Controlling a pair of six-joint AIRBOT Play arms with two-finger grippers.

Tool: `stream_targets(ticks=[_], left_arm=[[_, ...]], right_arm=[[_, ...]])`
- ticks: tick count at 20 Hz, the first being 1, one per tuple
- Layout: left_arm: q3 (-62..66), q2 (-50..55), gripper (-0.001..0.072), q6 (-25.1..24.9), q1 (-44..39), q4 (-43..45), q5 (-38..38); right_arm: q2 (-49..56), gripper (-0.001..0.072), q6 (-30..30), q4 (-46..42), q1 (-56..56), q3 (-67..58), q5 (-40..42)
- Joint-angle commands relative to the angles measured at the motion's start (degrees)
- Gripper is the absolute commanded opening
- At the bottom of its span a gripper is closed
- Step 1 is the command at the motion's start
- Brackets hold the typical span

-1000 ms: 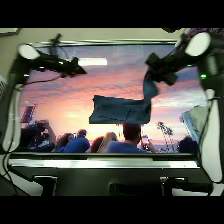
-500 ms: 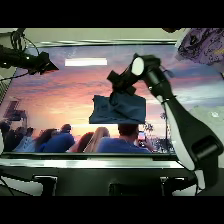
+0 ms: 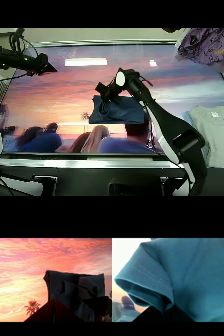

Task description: Fold the clothes and pants, and hang the long-sleeved shirts on hangers.

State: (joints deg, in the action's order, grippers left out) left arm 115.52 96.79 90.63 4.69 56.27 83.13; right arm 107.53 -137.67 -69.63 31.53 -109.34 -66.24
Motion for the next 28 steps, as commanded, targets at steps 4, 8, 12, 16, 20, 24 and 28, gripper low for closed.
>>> stream_targets(ticks=[4, 8, 12, 16, 20, 24, 28], left_arm=[[-1.01, 0.0, 0.0017, -0.15, 0.04, -0.04, 0.0], [-1.01, -0.02, 0.0017, -0.15, 0.04, -0.04, 0.02], [-1.01, -0.02, 0.0017, -0.15, 0.04, -0.07, 0.02], [-1.01, -0.02, 0.0017, -0.13, 0.04, -0.04, 0.02], [-1.01, -0.02, 0.0017, -0.17, 0.04, -0.04, 0.02], [-1.01, -0.02, 0.0017, -0.15, 0.04, 0.85, 0.0], [-1.01, -0.02, 0.0017, -0.17, 0.04, 0.85, -0.04]], right_arm=[[3.63, 0.0035, 1.44, 1.81, 0.57, -0.04, 2.01], [3.02, 0.0321, 8.61, 5.07, -0.31, -0.04, 8.66], [-3.21, 0.0417, 15.76, 7.69, -7.72, -0.07, 4.9], [-9.84, 0.0478, 29.44, 3.69, -23.89, 0.11, -13.14], [-11.21, 0.0479, 40.96, 11.26, -40.11, 8.39, -16.35], [-11.04, 0.0478, 53.62, 24.72, -46.27, 27.41, -11.26], [-10.6, 0.0476, 61.68, 30.21, -44.89, 39.28, -2.36]])
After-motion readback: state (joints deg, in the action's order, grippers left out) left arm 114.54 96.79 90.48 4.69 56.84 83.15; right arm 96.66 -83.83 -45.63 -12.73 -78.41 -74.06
